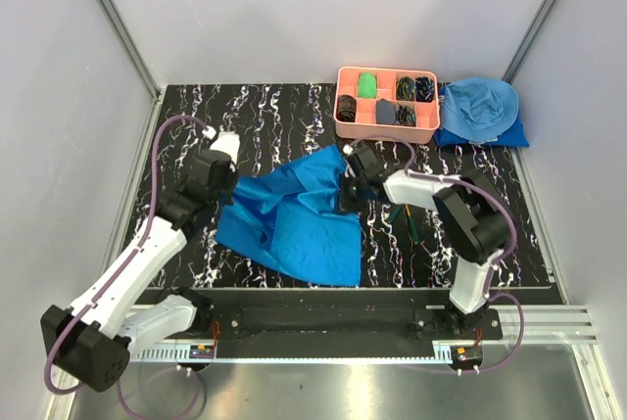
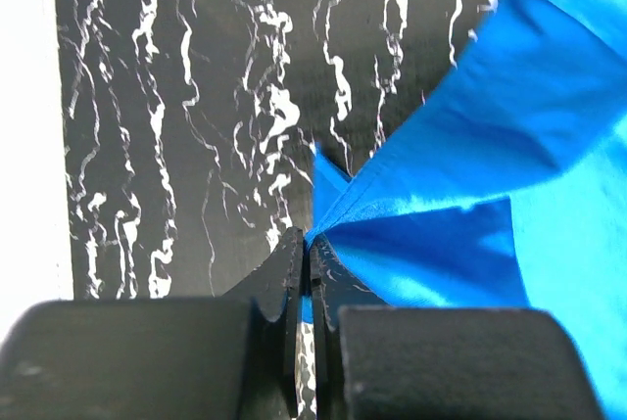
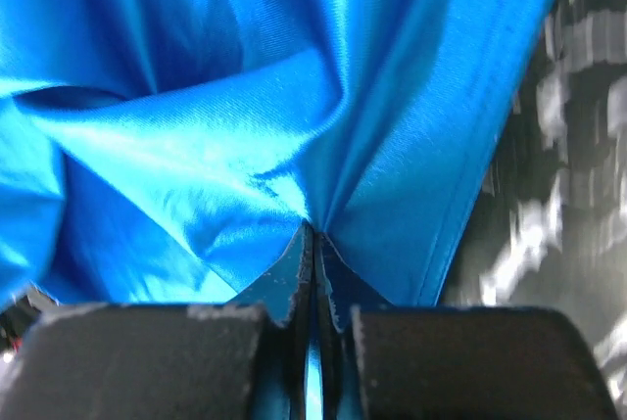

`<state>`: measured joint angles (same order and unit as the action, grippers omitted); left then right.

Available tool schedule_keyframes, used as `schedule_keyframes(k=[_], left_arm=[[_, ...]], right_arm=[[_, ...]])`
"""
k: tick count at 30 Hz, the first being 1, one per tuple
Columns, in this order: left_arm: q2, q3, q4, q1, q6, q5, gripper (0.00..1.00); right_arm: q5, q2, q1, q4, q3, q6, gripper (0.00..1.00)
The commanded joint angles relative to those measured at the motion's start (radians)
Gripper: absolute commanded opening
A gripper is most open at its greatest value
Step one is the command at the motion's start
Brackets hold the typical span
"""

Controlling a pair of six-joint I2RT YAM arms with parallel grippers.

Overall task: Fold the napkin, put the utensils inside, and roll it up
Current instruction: Flatten the napkin out

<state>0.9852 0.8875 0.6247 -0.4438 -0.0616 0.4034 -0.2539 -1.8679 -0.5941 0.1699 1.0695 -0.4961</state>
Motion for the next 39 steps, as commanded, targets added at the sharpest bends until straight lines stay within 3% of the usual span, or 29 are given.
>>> schedule_keyframes(k=[1, 6, 12, 18, 24, 39], left_arm=[[0.047, 0.068, -0.056, 0.017, 0.037, 0.026, 0.02], [0.066, 0.041, -0.069, 0.034, 0.045, 0.012, 0.02], [0.04, 0.001, -0.103, 0.036, 0.055, -0.041, 0.02], [0.038, -0.009, -0.105, 0.036, 0.055, -0.052, 0.02], [0.032, -0.012, -0.108, 0.036, 0.055, -0.048, 0.02], [0.038, -0.015, -0.108, 0.036, 0.055, -0.04, 0.02]], right_arm=[[0.004, 0.128, -0.027, 0.077, -0.107, -0.051, 0.07], [0.08, 0.252, -0.029, 0.158, -0.086, -0.012, 0.4], [0.291, 0.17, 0.042, 0.28, 0.159, 0.149, 0.6], [0.271, -0.055, 0.148, 0.275, 0.415, 0.264, 0.61], [0.177, -0.218, 0.188, 0.244, 0.562, 0.381, 0.61], [0.031, -0.304, 0.201, 0.16, 0.563, 0.445, 0.59]])
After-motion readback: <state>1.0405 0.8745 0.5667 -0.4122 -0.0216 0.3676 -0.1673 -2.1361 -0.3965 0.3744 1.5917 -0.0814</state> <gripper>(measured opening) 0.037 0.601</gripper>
